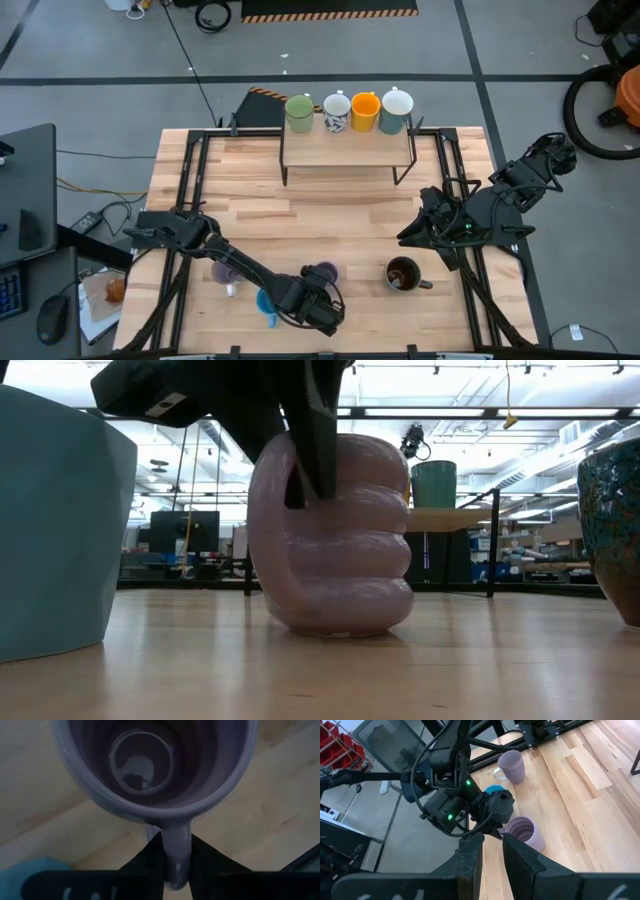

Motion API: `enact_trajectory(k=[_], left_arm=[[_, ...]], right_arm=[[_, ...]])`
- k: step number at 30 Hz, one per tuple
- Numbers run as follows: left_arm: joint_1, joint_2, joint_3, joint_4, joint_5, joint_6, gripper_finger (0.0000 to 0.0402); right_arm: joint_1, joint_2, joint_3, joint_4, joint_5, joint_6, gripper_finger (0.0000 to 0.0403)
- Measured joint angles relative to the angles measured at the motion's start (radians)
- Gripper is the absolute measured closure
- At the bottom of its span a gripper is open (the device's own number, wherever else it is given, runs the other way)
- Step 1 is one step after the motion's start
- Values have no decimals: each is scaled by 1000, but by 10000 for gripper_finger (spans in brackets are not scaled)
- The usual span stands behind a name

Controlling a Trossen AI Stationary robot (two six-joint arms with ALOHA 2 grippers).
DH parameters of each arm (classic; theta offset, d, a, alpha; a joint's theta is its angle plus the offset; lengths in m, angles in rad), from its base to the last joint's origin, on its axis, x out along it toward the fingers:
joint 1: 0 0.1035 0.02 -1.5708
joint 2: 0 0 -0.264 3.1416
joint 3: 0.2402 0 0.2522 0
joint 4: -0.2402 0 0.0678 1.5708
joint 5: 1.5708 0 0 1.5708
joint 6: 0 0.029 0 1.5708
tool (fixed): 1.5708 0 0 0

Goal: Place coffee mugs
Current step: Put the right violet mug on the shelf

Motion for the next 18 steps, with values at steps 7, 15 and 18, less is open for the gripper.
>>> enact_trajectory(k=[7, 15, 18], left_arm=[[53, -64, 10, -38, 14, 78, 344], [174, -226, 12, -214, -59, 246, 344], [249, -289, 13, -264, -84, 338, 344]], right_arm=[[0, 0, 0, -3, -6, -10, 321], [0, 0, 0, -1, -4, -11, 321], [0, 0, 0, 4, 1, -24, 321]])
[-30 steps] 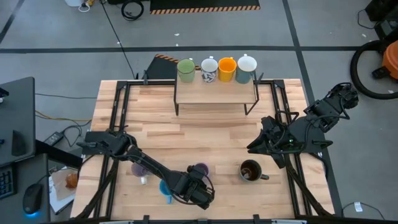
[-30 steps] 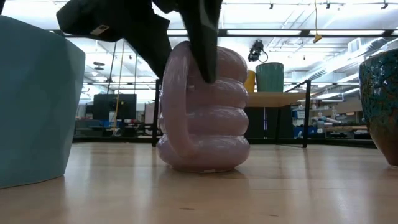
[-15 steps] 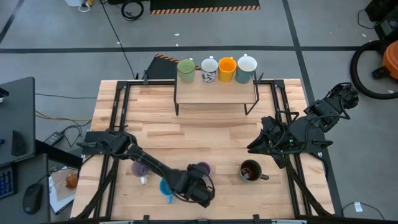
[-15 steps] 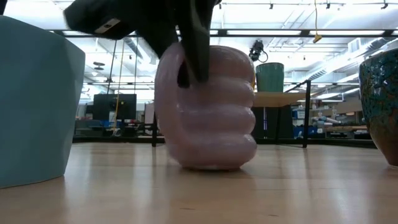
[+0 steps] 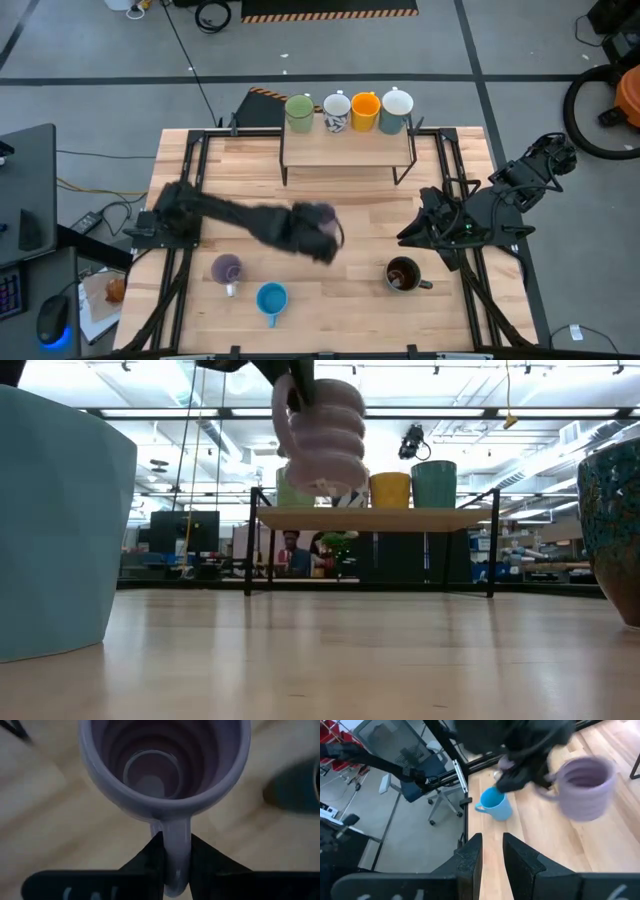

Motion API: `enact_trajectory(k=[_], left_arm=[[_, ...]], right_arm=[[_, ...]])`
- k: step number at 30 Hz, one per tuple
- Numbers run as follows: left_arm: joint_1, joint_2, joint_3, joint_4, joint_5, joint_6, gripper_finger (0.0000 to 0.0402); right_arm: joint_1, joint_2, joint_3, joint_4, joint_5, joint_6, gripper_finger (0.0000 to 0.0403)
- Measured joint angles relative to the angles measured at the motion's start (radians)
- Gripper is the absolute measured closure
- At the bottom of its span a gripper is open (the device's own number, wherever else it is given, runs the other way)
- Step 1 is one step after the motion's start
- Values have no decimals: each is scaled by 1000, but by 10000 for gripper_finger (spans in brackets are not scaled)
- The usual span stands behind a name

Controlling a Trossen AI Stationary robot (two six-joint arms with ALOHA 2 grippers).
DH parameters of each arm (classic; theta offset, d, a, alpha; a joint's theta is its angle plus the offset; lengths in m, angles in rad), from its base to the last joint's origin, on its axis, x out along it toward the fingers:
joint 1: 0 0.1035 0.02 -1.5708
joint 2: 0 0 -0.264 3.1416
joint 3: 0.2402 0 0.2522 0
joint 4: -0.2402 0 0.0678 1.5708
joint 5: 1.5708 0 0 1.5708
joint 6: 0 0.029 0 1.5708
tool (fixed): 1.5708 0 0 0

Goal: Place coffee mugs
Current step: Put the right violet mug on the shelf

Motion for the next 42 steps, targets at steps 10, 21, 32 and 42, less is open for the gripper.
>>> enact_trajectory(k=[10, 21, 32, 42], left_arm=[[246, -122, 0, -27, -153, 252, 344], [425, -117, -1, -65, -120, 366, 344], [505, -97, -45, -44, -38, 363, 344], [512, -100, -95, 12, -51, 365, 343]], right_arm=[[0, 0, 0, 2, 50, -5, 321], [-3, 0, 0, 16, 52, 5, 321], [-3, 0, 0, 24, 51, 6, 321], [-3, 0, 0, 31, 51, 6, 321]])
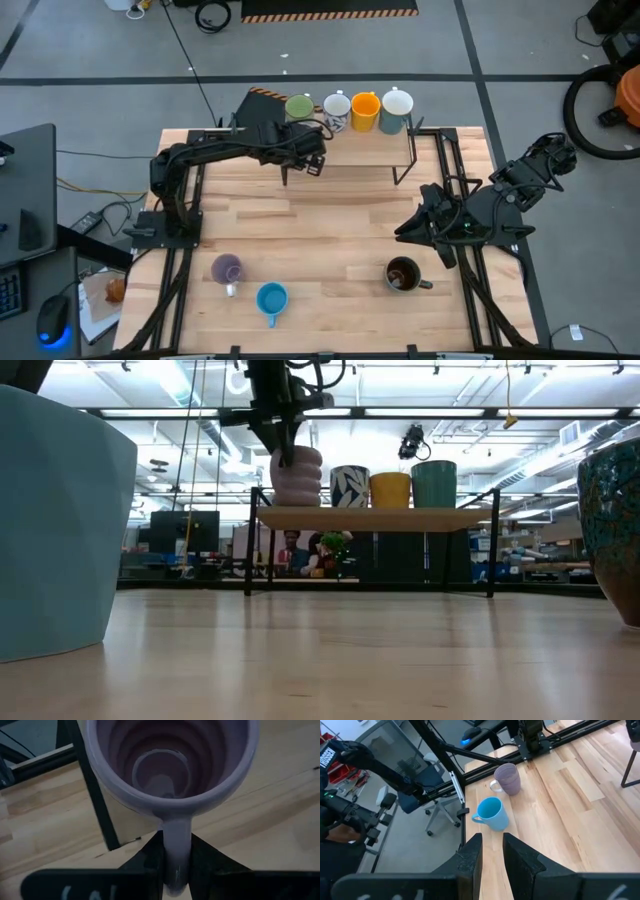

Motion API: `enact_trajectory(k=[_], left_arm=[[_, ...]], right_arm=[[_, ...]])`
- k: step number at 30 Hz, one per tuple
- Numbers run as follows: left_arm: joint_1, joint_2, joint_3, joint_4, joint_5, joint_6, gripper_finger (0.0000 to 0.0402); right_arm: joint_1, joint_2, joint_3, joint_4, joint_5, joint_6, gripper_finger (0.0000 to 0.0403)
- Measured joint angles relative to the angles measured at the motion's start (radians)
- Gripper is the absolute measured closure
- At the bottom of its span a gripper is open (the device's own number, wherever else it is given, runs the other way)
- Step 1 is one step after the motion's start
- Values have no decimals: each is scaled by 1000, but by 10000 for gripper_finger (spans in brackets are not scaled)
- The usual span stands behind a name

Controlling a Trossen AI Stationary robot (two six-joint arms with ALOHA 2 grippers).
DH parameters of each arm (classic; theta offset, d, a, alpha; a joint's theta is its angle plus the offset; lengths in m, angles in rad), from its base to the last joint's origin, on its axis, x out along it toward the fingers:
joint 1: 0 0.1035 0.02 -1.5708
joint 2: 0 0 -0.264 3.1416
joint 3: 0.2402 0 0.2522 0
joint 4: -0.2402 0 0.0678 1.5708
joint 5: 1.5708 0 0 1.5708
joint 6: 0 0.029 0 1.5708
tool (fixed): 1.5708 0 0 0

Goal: Place coffee mugs
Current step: Put the right violet mug on the shelf

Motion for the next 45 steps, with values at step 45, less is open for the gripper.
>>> enact_trajectory(k=[45], left_arm=[[16, -24, -2, 6, -3, 43, 324]], right_arm=[[0, 0, 0, 29, -1, -8, 321]])
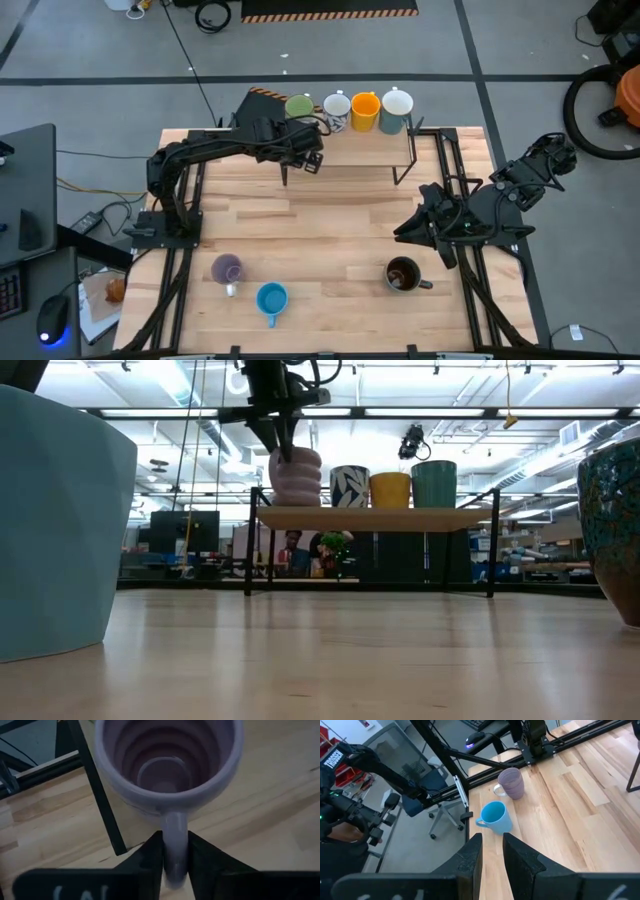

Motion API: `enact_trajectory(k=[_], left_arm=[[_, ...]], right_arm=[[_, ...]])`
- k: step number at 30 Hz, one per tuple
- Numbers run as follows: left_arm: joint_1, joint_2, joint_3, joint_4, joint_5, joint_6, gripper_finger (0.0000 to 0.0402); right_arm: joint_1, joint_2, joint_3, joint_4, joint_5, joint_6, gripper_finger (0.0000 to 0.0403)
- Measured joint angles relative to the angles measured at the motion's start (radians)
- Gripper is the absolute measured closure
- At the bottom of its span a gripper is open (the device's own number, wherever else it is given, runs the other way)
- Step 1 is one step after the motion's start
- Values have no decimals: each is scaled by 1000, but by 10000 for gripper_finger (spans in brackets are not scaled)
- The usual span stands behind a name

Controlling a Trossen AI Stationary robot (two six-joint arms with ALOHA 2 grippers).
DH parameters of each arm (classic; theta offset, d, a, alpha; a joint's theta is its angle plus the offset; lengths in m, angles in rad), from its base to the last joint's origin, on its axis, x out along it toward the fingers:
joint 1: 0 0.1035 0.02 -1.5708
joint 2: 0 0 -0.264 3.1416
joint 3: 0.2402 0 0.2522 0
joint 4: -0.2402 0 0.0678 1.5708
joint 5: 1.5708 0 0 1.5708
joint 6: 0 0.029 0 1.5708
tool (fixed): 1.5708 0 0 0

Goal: Place coffee mugs
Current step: Put the right violet mug on the shelf

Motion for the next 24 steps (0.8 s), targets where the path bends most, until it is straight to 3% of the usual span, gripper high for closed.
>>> enact_trajectory(k=[3, 24], left_arm=[[-2, 0, 0, 0, 1, -5, 339], [-6, -1, 2, -71, -21, -122, 336]], right_arm=[[0, 0, 0, 0, 0, -3, 321], [0, 0, 0, 0, -2, -22, 321]])
